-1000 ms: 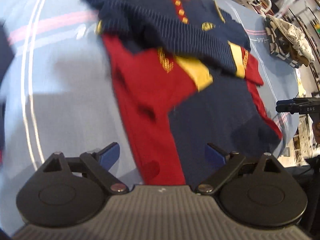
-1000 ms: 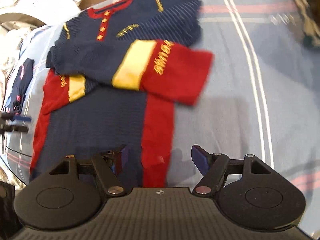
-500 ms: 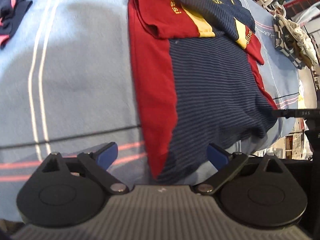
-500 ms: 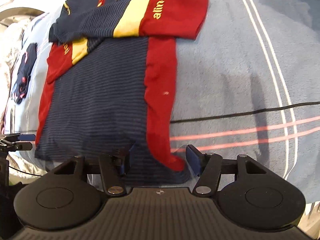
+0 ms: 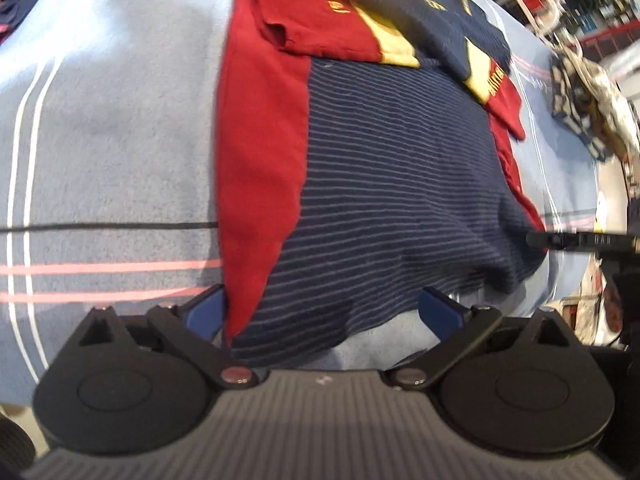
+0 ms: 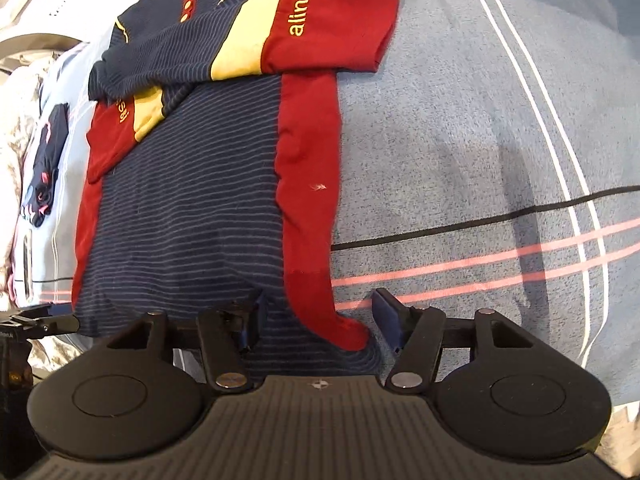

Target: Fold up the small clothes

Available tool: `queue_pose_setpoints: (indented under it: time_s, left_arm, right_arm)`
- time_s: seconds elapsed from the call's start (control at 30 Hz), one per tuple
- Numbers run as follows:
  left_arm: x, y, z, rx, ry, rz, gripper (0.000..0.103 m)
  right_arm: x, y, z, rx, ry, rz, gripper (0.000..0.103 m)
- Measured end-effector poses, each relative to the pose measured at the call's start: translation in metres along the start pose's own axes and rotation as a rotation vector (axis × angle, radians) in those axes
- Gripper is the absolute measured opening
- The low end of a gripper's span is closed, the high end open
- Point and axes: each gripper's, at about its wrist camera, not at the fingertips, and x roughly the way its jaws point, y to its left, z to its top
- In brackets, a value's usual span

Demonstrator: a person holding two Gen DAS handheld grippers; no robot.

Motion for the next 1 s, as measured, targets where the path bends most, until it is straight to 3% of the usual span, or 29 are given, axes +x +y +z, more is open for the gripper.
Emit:
queue_pose_setpoints:
  time_s: [0.17, 0.23, 0.27, 0.3, 0.33, 0.4, 0.43, 0.6, 0.73, 0.87, 1.0]
  left_arm:
    - [-0.004, 0.017, 0.000, -0.113, -0.012, -0.042, 0.081]
    - [-0.005, 0.022, -0.001, -0.130, -0.010, -0.047, 0.063]
    - [-0.004, 0.023, 0.000, -0.126, -0.003, -0.042, 0.055]
    - [-0.003, 0.023, 0.000, -0.121, 0.008, -0.029, 0.038]
    - [-0.003, 0.024, 0.000, -0.121, 0.022, -0.018, 0.030]
    - [-0.002, 0.027, 0.001, -0.138, 0.043, -0.030, 0.027]
    - [-0.001, 0.028, 0.001, -0.150, 0.054, -0.039, 0.023]
    - [-0.001, 0.036, 0.008, -0.183, 0.092, -0.075, 0.012]
    - [-0.012, 0.041, 0.030, -0.217, 0.045, -0.108, 0.011]
    - [-0.023, 0.049, 0.079, -0.248, -0.042, -0.111, 0.010]
    - [-0.030, 0.048, 0.157, -0.207, -0.138, -0.087, 0.010]
  right_arm:
    - [-0.002, -0.003, -0.007, 0.012, 0.017, 0.025, 0.097]
    - [-0.001, -0.006, -0.012, 0.033, 0.030, 0.035, 0.092]
    - [0.001, -0.008, -0.013, 0.037, 0.036, 0.032, 0.081]
    - [0.002, -0.007, -0.014, 0.042, 0.043, 0.023, 0.059]
    - [0.003, -0.007, -0.014, 0.053, 0.049, 0.018, 0.047]
    - [0.000, -0.009, -0.016, 0.075, 0.049, 0.028, 0.023]
    - [-0.002, -0.010, -0.017, 0.079, 0.050, 0.030, 0.017]
    - [-0.016, -0.013, -0.019, 0.122, 0.047, 0.107, 0.014]
    - [-0.030, -0.018, -0.006, 0.212, 0.000, 0.208, 0.014]
    - [-0.043, -0.021, 0.031, 0.277, -0.075, 0.290, 0.014]
    - [-0.039, -0.020, 0.096, 0.280, -0.124, 0.293, 0.013]
